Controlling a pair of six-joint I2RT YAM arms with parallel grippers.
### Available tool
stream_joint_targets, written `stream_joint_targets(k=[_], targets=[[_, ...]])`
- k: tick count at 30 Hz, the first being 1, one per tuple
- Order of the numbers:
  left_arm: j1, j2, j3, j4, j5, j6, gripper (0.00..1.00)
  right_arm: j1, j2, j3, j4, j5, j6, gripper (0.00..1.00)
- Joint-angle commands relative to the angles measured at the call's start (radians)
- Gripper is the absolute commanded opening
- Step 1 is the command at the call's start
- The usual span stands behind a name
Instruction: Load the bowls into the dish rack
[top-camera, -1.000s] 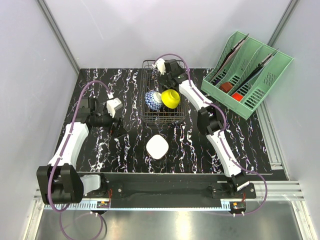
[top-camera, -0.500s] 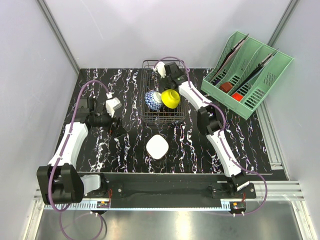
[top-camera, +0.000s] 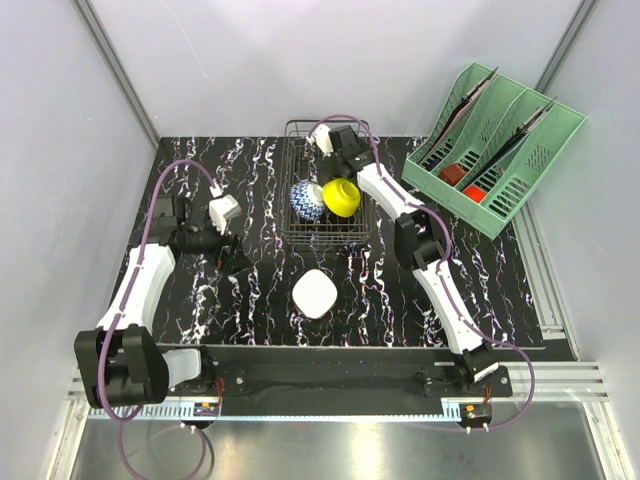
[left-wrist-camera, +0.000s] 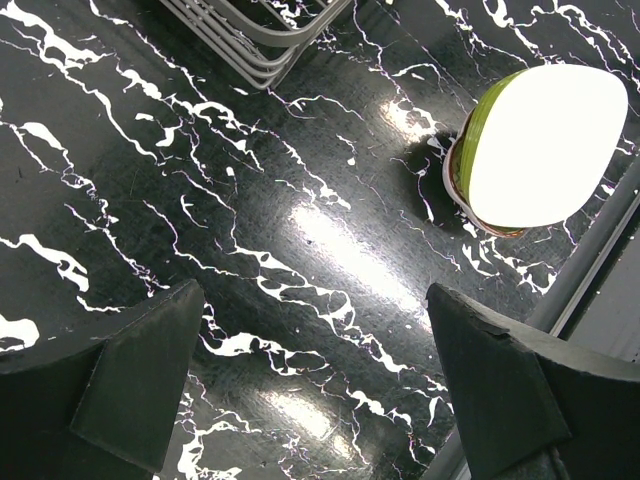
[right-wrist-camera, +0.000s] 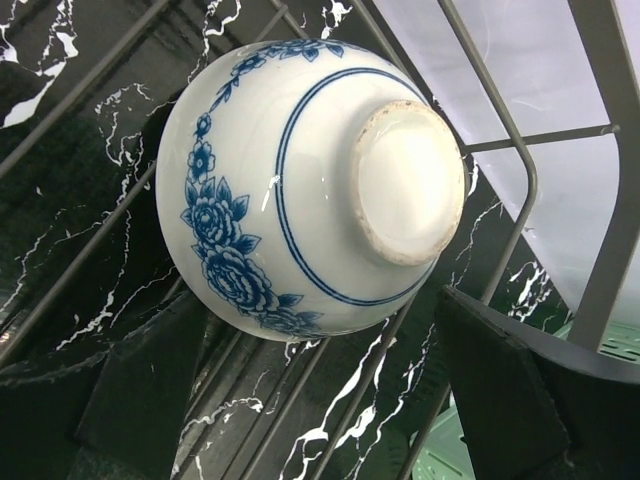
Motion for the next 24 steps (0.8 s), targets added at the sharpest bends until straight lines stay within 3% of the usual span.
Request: stream_joint_targets(k=[1,11,24], targets=[[0.011,-0.006,-0.01,0.01,0.048,0.015,0.99,-0.011,-0.119,-0.014,0.058,0.003,0.053,1.0],[0.014,-0.013,-0.012,0.01,0.051,0.015,0.99,-0.011,-0.171,-0.123,-0.02,-0.076,0.014,1.0],[0.032,-0.021,-0.019,0.009,0.062,0.016,0.99,-0.027,-0.295,-0.094,-0.027,-0.118,0.192,1.0]])
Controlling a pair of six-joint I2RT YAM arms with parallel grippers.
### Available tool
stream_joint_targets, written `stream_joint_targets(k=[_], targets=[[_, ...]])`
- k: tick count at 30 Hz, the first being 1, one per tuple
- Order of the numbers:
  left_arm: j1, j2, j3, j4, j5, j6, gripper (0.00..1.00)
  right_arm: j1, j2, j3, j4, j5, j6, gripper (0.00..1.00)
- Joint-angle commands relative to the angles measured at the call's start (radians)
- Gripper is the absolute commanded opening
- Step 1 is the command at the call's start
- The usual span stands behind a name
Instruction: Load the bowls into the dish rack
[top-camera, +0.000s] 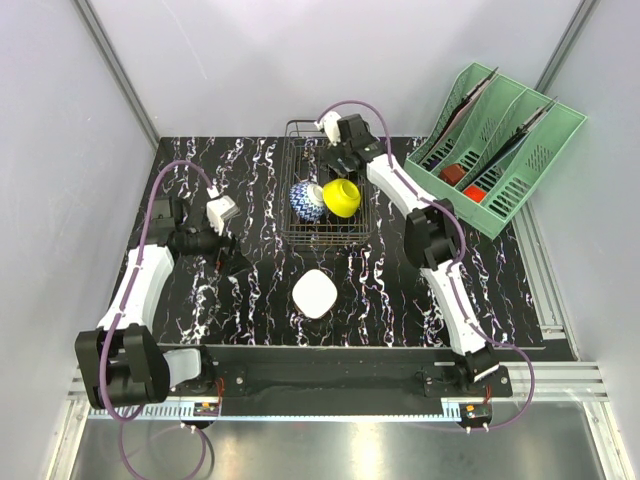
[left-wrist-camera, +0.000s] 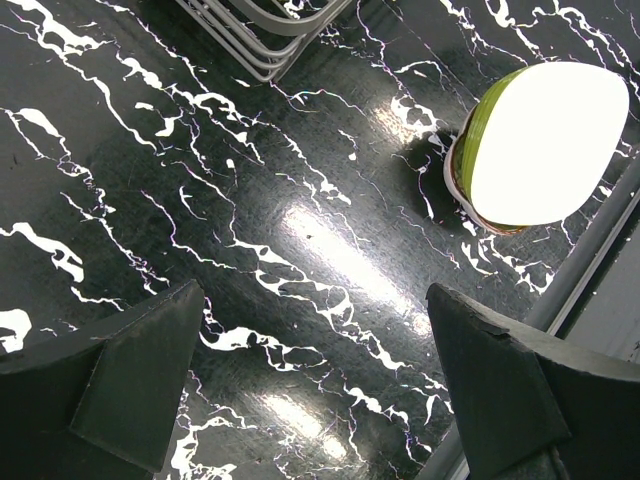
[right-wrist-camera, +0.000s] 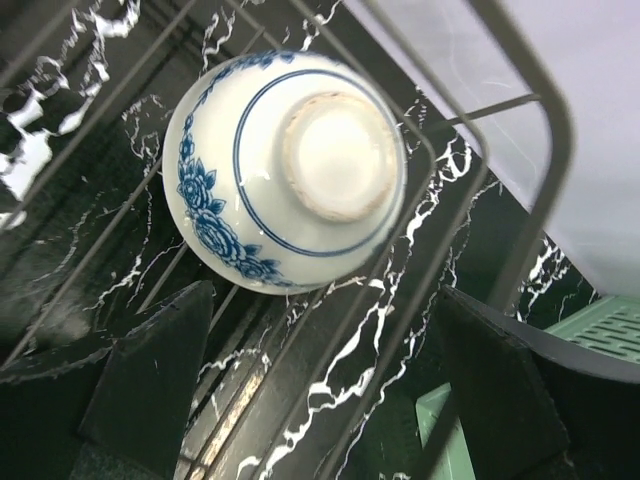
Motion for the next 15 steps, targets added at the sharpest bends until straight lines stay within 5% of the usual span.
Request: stream_joint_targets(k=[1,15], targets=[[0.01,-0.021,-0.004,0.012,0.047,0.016,0.99,-0.006,-0.178,0.025,-0.013,-0.036,0.081,1.0],[0.01,-0.054,-0.013,0.022,0.056,0.019,0.99,-0.006,-0.508,-0.412,-0.092,-0.343,0.209,1.0]])
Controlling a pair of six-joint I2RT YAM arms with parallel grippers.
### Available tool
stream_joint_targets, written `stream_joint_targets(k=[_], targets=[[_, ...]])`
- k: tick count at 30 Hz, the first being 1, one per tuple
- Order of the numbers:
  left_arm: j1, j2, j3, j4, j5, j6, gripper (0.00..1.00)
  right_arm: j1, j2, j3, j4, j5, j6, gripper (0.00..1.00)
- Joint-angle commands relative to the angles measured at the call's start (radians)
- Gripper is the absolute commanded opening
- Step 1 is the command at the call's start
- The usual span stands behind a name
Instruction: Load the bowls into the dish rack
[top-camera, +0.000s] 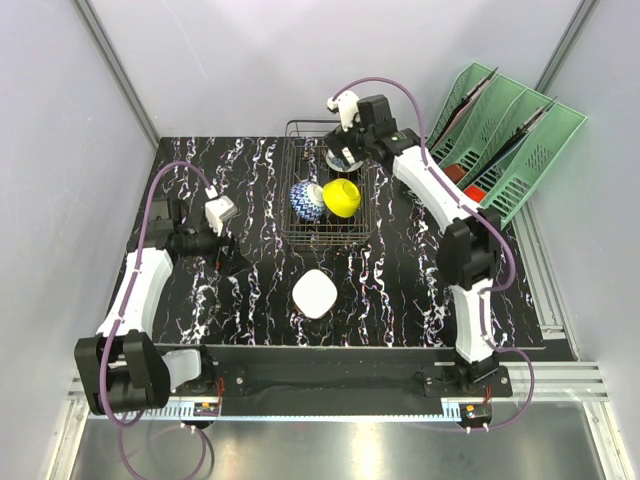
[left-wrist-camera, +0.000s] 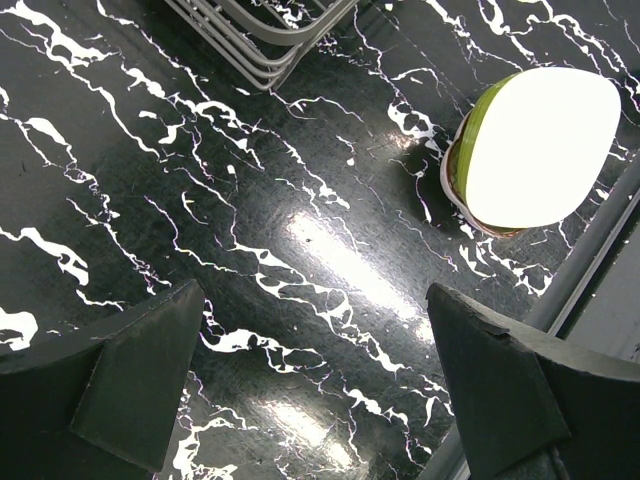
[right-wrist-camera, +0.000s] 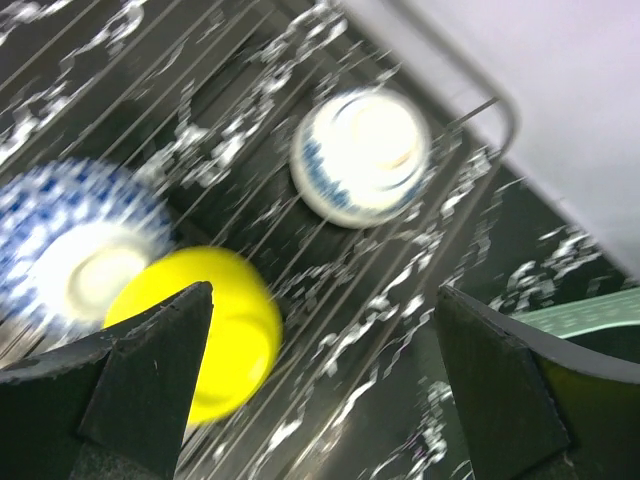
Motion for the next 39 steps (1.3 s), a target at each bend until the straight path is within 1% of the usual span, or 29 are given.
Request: stream_joint_targets(k=[1,3,5,10,15,18,21,30,33,39], targets=[[0.005,-0.032,-0.013,0.023,0.045,0.02,0.99,-0.004,-0.099,-0.13,-0.036,-0.137,0.051,1.0],[0.005,-0.03,-0.013,0.023,0.051,0.019,0.99,-0.003,-0.13,-0.195,-0.037,-0.175,0.061,1.0],[0.005,-0.026,-0.011,0.026,0.058,0.019,0.99,0.002,-0.141,-0.235,-0.037,-0.177,0.061,1.0],[0.005,-0.038,-0.01,0.027,0.065,0.014,0.99,0.005,-0.138,-0.275,-0.036,-0.158,0.055,1.0],[0.005,-0.046,-0.017,0.031,0.067,0.013,0.99,0.005,-0.124,-0.273,-0.025,-0.098,0.046,1.0],[0.006,-0.043,-0.019,0.031,0.067,0.014,0.99,0.005,-0.13,-0.278,-0.019,-0.123,0.046,0.99],[0.003,-0.038,-0.019,0.031,0.07,0.014,0.99,0.005,-0.127,-0.259,-0.008,-0.132,0.057,1.0],[0.006,-0.035,-0.025,0.037,0.067,0.013,0.99,0.006,-0.059,-0.176,0.006,-0.051,0.037,1.0],[0.005,-0.035,-0.027,0.037,0.065,0.013,0.99,0.006,-0.047,-0.181,0.017,-0.025,0.034,1.0],[0.005,-0.03,-0.025,0.037,0.065,0.01,0.99,0.006,-0.061,-0.239,0.03,-0.029,0.031,1.0]])
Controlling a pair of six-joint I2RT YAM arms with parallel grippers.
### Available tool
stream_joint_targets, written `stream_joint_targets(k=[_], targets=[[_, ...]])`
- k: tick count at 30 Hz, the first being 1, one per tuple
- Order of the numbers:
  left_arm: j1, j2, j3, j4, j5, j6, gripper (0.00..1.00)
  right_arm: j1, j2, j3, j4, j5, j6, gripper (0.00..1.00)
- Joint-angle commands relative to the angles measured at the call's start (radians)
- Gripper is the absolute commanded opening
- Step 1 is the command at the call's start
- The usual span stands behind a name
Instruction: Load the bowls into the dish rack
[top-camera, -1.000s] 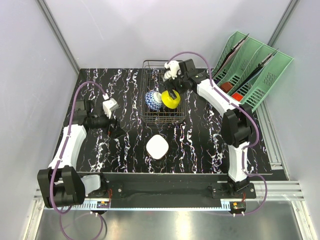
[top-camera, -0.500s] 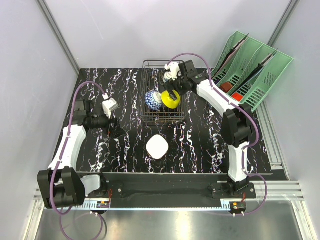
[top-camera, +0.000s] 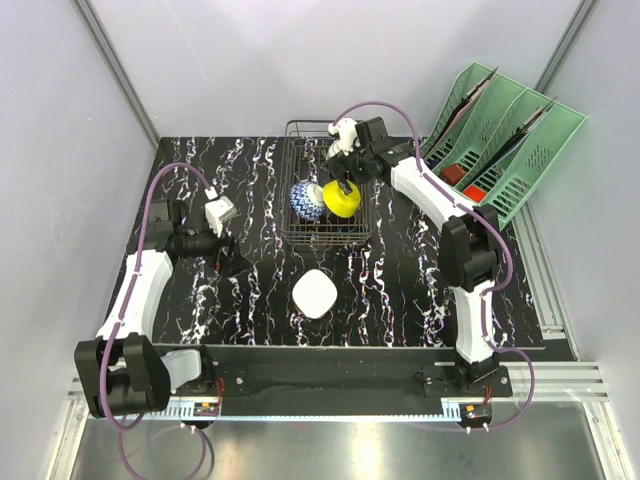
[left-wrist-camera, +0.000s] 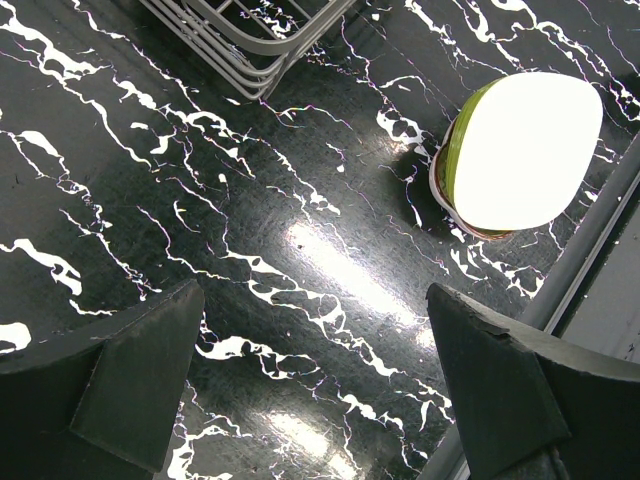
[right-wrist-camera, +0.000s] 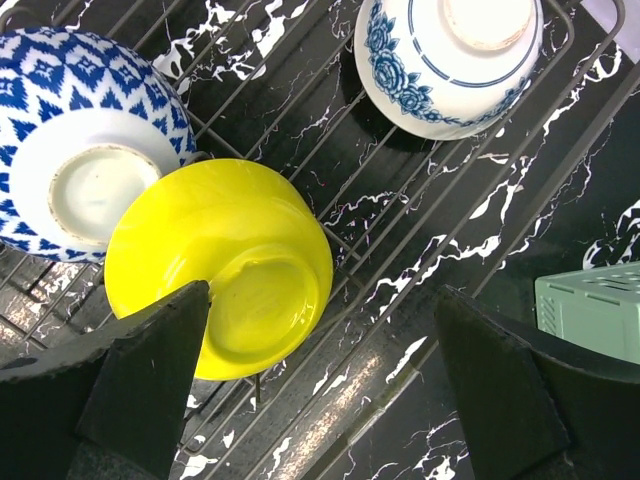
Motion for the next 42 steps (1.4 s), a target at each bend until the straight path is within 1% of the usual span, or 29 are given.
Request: stream_joint_targets(k=[1,4,13,21,24,25,27,28,29,31,32,33,34,38,42], targets=[[0.005,-0.012,-0.012,0.029,0.039,0.01,0.99,0.005,-0.015,-0.028,0.048,0.034,-0.015,1.0],[0.005,-0.012,-0.012,0.029,0.042,0.01,0.99,0.005,-0.024,-0.045,0.048,0.056,-0.022,1.0],[0.005,-0.015,-0.012,0.031,0.049,0.007,0.99,0.003,-0.056,-0.084,0.066,0.245,-0.051,1.0],[0.005,-0.018,-0.006,0.031,0.047,0.013,0.99,0.003,-0.104,-0.083,0.074,0.258,-0.061,1.0],[-0.003,-0.038,0.017,0.016,0.032,0.031,0.99,0.003,-0.16,-0.049,0.078,0.261,-0.053,1.0],[-0.012,-0.041,0.04,-0.001,0.026,0.058,0.99,0.003,-0.197,-0.045,0.078,0.253,-0.059,1.0],[-0.07,-0.039,0.066,-0.052,-0.022,0.092,0.99,0.003,-0.24,-0.043,0.077,0.245,-0.064,1.0],[-0.099,-0.036,0.078,-0.069,-0.045,0.102,0.99,0.003,-0.293,-0.052,0.075,0.221,-0.086,1.0],[-0.177,-0.035,0.078,-0.088,-0.092,0.108,0.99,0.003,-0.318,-0.067,0.077,0.215,-0.102,1.0],[-0.26,-0.032,0.065,-0.101,-0.131,0.117,0.99,0.003,-0.395,-0.12,0.074,0.21,-0.139,1.0],[-0.344,-0.03,0.059,-0.099,-0.161,0.117,0.99,0.005,-0.421,-0.149,0.077,0.209,-0.156,1.0],[-0.38,-0.029,0.055,-0.099,-0.171,0.122,0.99,0.003,-0.45,-0.21,0.077,0.21,-0.168,1.0],[-0.438,-0.018,0.054,-0.098,-0.172,0.122,0.99,0.003,-0.502,-0.239,0.078,0.21,-0.179,1.0],[-0.52,0.043,0.08,-0.098,-0.13,0.126,0.99,0.003,-0.636,-0.423,0.075,0.193,-0.19,1.0],[-0.546,0.135,0.097,-0.046,-0.122,0.142,0.99,-0.003,-0.745,-0.534,0.077,0.155,-0.182,1.0]])
